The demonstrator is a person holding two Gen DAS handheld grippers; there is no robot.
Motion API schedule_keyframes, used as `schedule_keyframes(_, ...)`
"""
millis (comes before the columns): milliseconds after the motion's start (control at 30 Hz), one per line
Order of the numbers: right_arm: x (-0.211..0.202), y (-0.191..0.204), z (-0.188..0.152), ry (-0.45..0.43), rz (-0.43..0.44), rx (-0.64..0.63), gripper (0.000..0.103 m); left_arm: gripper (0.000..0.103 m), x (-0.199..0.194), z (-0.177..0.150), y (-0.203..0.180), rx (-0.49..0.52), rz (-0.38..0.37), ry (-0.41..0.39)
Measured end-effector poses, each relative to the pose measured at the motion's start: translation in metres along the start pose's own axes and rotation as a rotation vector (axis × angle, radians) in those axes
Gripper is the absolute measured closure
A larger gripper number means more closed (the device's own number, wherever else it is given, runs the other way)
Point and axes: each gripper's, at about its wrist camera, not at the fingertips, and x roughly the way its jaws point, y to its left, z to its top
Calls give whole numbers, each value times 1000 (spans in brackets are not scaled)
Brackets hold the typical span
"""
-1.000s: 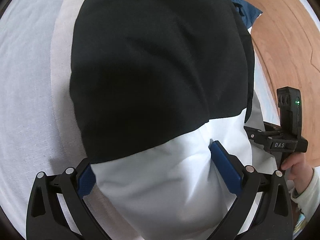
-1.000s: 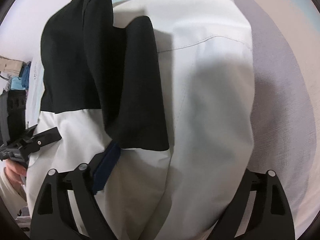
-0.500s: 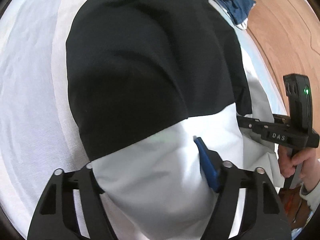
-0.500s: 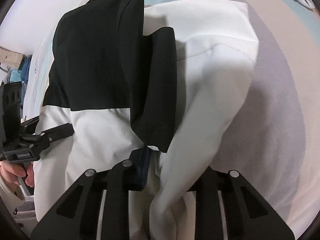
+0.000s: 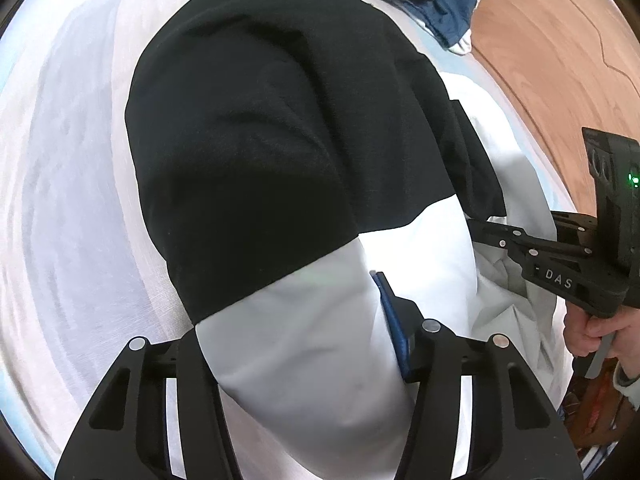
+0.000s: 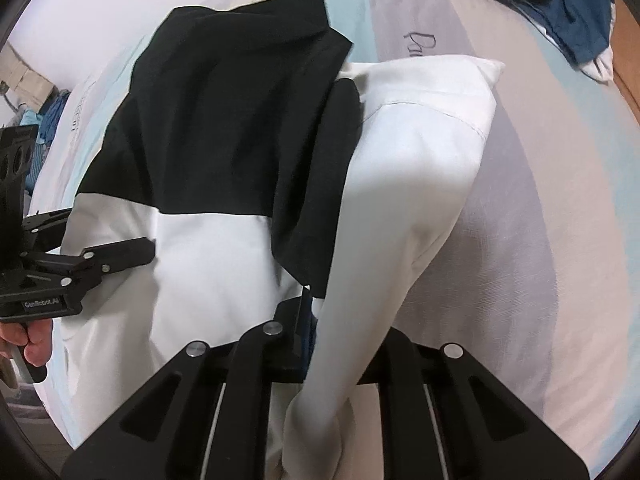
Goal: Fold large clothes
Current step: 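Lift and carry the folded jacket with both tools toward the bed head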
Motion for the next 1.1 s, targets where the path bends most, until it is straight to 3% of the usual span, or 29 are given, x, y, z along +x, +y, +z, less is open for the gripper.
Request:
schedule_keyframes(67, -9, 9, -13, -14, -5, -11, 94, 51, -6, -4, 0, 7, 0, -8)
schedule_keyframes(533, -46, -17, -7, -72, 28, -23, 94, 54, -27, 3, -42, 51, 16, -60)
schedule_keyframes(833, -78, -10, -8, -133, 48, -41, 94, 55, -57, 5, -63, 99, 53, -114)
schedule_keyframes(1100, -111, 12, -7, -176, 69, -84, 95, 55, -96, -5, -71, 78, 95, -158)
